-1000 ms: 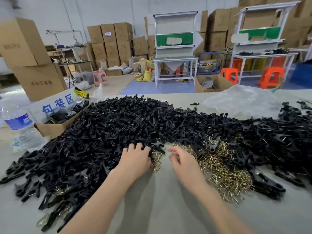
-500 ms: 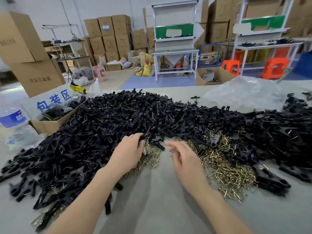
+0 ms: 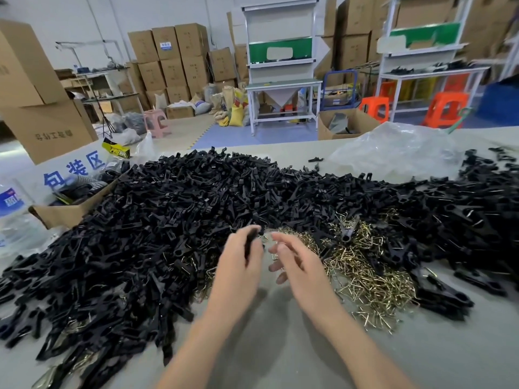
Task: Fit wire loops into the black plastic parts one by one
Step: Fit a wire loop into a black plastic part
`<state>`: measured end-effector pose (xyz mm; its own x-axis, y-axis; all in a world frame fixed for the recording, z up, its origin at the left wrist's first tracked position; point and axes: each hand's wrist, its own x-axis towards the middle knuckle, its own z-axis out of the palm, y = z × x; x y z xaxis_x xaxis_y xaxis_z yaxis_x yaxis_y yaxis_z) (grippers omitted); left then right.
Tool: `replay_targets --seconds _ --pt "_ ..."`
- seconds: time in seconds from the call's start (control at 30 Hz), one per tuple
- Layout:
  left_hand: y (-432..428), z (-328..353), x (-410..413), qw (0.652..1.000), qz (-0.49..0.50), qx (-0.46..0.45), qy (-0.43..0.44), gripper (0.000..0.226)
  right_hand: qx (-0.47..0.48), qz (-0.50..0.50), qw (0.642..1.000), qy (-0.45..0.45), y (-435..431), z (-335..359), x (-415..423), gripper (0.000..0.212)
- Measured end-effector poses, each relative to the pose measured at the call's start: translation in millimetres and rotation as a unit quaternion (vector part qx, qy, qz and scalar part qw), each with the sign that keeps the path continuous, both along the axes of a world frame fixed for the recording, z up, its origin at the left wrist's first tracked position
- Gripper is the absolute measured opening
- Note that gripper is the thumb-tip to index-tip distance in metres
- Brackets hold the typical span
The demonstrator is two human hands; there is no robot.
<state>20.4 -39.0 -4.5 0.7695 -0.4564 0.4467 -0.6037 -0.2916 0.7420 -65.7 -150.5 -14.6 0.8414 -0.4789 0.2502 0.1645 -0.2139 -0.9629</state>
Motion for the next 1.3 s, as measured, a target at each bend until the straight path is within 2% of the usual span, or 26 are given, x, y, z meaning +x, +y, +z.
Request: replay_targets --seconds 0.13,0.23,0.37,0.5,0.67,0.73,0.83,0.97,1.1,1.3 --pt "-15 -15 -16 0.998 -0.034 0.038 -0.024 0.032 0.086 0.027 0.996 0.002 -6 5 0 0.03" --pt "-10 -18 -13 0.994 -0.046 0.087 -0.045 0.043 0.087 0.03 0.996 0.013 -9 5 2 0.031" --pt "-3 -21 -14 0.99 -0.093 0.101 -0.042 0.061 0.109 0.013 0.994 0.024 -12 3 6 0.027" --pt "-4 -22 -15 0.993 -0.101 0.066 0.001 0.059 0.185 0.006 0.983 0.009 -17 3 7 0.021" --pt "-5 -19 -13 0.997 -0.059 -0.014 0.045 0.044 0.354 -0.001 0.933 -0.065 -29 7 5 0.017" --pt "-6 -17 -13 0.996 -0.052 -0.052 0.06 0.032 0.382 0.011 0.921 -0.074 -30 9 2 0.018" --pt "-5 -12 -16 0.985 -0.07 -0.111 0.115 0.03 0.396 0.019 0.915 -0.072 -28 10 -3 0.02" --pt "-5 -7 -23 0.961 -0.091 -0.169 0.201 0.032 0.385 0.026 0.918 -0.087 -27 6 -14 0.026" --pt "-19 -2 -35 0.904 -0.091 -0.244 0.339 0.031 0.378 0.034 0.921 -0.09 -32 4 -25 0.045" --pt "-30 0 -34 0.813 -0.154 -0.313 0.466 0.028 0.347 0.033 0.936 -0.055 -35 1 -21 0.04"
